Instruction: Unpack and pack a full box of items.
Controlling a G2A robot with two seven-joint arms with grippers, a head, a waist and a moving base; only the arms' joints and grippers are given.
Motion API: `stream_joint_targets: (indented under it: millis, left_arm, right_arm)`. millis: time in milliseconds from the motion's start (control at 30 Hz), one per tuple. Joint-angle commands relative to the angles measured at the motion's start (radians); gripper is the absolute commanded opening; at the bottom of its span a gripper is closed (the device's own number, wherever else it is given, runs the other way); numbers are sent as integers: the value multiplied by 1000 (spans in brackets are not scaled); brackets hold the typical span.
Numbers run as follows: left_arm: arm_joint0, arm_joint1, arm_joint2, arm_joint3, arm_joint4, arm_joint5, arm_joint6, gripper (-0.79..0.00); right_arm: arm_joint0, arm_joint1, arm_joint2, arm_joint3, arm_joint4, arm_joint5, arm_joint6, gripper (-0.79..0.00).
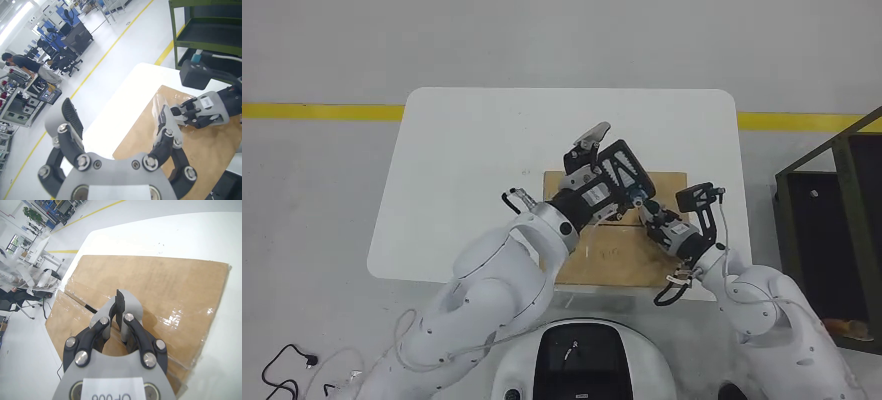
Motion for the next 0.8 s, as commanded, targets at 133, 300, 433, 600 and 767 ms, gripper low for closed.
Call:
stream_joint_targets:
  millis: [133,300,433,600,767]
  left_arm:
    - [-74,-28,53,17,-39,10,-7,0]
    - [-154,-57,96,60,-52,38,4,0]
    - [-210,-80,123,95,-59,64,15,0]
    - [-235,-88,111,116,-5,47,-20,0]
    - [-169,-60,-13,64,17,-95,-142,0]
  right_arm:
    - [-8,-1,9,0,1,-7,2,-785]
    - [-18,-1,16,-5,0,-10,0,-785]
    - [-33,0,34,-17,4,-12,-3,-785]
    - [-44,0,46,-20,6,-15,0,-785]
    - [-45,-1,45,-21,10,-21,2,-785]
